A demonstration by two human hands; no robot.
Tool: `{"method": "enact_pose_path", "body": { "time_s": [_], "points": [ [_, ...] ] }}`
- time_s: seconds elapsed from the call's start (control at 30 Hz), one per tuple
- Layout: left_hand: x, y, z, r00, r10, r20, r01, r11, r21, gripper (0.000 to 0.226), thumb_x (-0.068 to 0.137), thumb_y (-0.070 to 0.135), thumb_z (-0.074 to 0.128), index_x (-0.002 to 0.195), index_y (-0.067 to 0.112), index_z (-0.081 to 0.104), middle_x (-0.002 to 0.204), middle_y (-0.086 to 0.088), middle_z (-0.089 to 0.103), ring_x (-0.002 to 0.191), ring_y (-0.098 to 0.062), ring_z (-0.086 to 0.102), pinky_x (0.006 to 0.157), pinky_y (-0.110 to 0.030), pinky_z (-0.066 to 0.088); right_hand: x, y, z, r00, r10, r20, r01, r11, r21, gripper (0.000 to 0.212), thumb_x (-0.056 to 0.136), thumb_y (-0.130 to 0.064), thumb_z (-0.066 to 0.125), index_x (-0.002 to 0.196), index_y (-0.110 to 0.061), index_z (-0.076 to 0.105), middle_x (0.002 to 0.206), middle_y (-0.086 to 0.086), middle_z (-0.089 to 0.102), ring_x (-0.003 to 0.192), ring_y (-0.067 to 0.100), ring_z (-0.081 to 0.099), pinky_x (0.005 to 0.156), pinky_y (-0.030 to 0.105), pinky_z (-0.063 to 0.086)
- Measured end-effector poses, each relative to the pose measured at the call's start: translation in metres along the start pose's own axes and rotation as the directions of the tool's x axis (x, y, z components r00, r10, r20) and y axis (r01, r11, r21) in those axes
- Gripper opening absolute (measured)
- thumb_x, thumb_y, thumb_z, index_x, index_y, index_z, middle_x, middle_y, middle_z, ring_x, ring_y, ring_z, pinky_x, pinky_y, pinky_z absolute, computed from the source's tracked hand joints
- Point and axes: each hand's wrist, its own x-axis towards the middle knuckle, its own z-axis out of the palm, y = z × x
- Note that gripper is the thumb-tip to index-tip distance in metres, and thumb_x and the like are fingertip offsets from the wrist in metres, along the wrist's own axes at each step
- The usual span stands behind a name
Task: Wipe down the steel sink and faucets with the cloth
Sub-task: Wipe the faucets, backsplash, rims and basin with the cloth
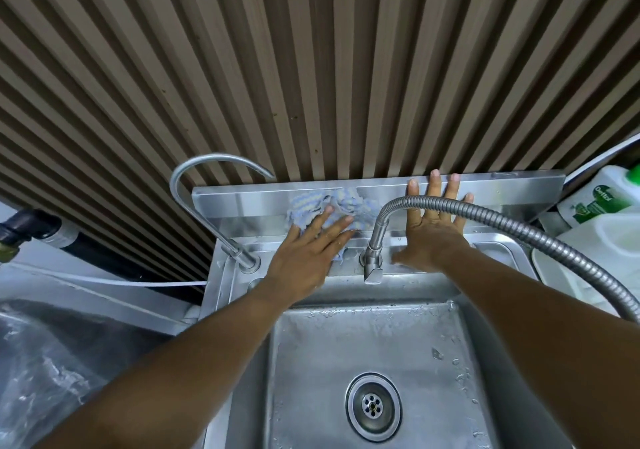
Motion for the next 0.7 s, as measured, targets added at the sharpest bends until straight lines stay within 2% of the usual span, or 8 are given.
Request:
{"method": "enact_pose_path", "body": {
  "time_s": [0.13, 0.2, 0.3, 0.37, 0.43, 0.5, 0.6, 0.7],
  "points": [
    [0.027, -0.006, -0.017, 0.994, 0.110, -0.008, -0.109, 0.991, 0.070, 0.068, 0.091, 0.036, 0.060, 0.152, 0.027, 0.031, 0.166, 0.003, 0.012, 0.153, -0.029, 0.005, 0.102, -0.058, 0.035, 0.000, -0.002, -0.001, 1.000, 0.009, 0.007, -0.009, 1.000, -0.007, 0.142, 0.075, -0.078, 0.059, 0.109, -0.022, -0.068, 0.120, 0.017, -0.071, 0.117, 0.047, -0.058, 0.095, 0.064, -0.032],
    [0.038, 0.001, -0.023, 0.993, 0.112, -0.045, -0.111, 0.994, 0.026, 0.059, 0.088, 0.043, 0.060, 0.142, 0.027, 0.045, 0.164, 0.002, 0.020, 0.153, -0.029, 0.009, 0.101, -0.059, 0.034, -0.002, -0.002, -0.002, 1.000, 0.022, 0.010, -0.022, 1.000, -0.011, 0.141, 0.076, -0.078, 0.057, 0.107, -0.021, -0.068, 0.119, 0.018, -0.071, 0.117, 0.047, -0.058, 0.094, 0.064, -0.032],
    [0.044, 0.011, -0.024, 0.988, 0.022, -0.153, -0.028, 0.999, -0.038, 0.039, 0.087, 0.037, 0.064, 0.122, 0.019, 0.059, 0.146, -0.004, 0.048, 0.147, -0.032, 0.027, 0.103, -0.058, 0.036, -0.003, -0.002, -0.002, 1.000, 0.017, 0.012, -0.017, 1.000, -0.011, 0.140, 0.077, -0.078, 0.056, 0.108, -0.021, -0.068, 0.119, 0.017, -0.071, 0.116, 0.047, -0.058, 0.095, 0.064, -0.031],
    [0.040, 0.007, -0.018, 0.962, -0.134, -0.237, 0.124, 0.991, -0.057, 0.048, 0.081, 0.020, 0.072, 0.126, 0.015, 0.054, 0.134, -0.009, 0.055, 0.138, -0.034, 0.038, 0.109, -0.056, 0.032, -0.002, -0.001, -0.002, 1.000, 0.009, 0.014, -0.008, 1.000, -0.008, 0.140, 0.077, -0.077, 0.056, 0.109, -0.021, -0.068, 0.120, 0.017, -0.071, 0.116, 0.047, -0.058, 0.096, 0.064, -0.031],
    [0.027, -0.006, -0.011, 0.930, -0.276, -0.243, 0.272, 0.961, -0.053, 0.071, 0.076, 0.012, 0.072, 0.141, 0.015, 0.043, 0.138, -0.017, 0.045, 0.139, -0.037, 0.033, 0.115, -0.058, 0.022, -0.002, -0.001, -0.002, 1.000, 0.004, 0.014, -0.004, 1.000, -0.009, 0.140, 0.077, -0.077, 0.057, 0.109, -0.021, -0.068, 0.120, 0.017, -0.071, 0.117, 0.047, -0.058, 0.096, 0.064, -0.031],
    [0.009, -0.019, -0.007, 0.916, -0.326, -0.236, 0.332, 0.943, -0.016, 0.074, 0.085, 0.020, 0.066, 0.152, 0.019, 0.033, 0.151, -0.024, 0.028, 0.145, -0.039, 0.023, 0.117, -0.061, 0.017, -0.001, 0.000, -0.001, 1.000, -0.002, 0.011, 0.002, 1.000, -0.005, 0.140, 0.077, -0.077, 0.057, 0.109, -0.022, -0.068, 0.120, 0.017, -0.071, 0.115, 0.046, -0.060, 0.096, 0.064, -0.031],
    [-0.003, -0.023, -0.007, 0.930, -0.315, -0.191, 0.321, 0.947, -0.001, 0.066, 0.098, 0.041, 0.049, 0.156, 0.027, 0.022, 0.162, -0.024, 0.010, 0.151, -0.040, 0.009, 0.117, -0.064, 0.012, 0.001, 0.000, 0.001, 1.000, -0.002, 0.008, 0.002, 1.000, 0.000, 0.140, 0.077, -0.077, 0.057, 0.110, -0.022, -0.067, 0.121, 0.017, -0.070, 0.116, 0.047, -0.059, 0.102, 0.067, -0.026],
    [0.012, -0.010, -0.008, 0.961, -0.240, -0.136, 0.246, 0.969, 0.023, 0.065, 0.099, 0.047, 0.046, 0.156, 0.034, 0.018, 0.165, -0.013, 0.001, 0.152, -0.038, 0.004, 0.112, -0.065, 0.019, 0.001, 0.001, 0.001, 1.000, -0.002, 0.004, 0.002, 1.000, -0.002, 0.139, 0.078, -0.076, 0.057, 0.110, -0.022, -0.067, 0.121, 0.017, -0.071, 0.117, 0.047, -0.058, 0.106, 0.068, -0.023]
  ]
}}
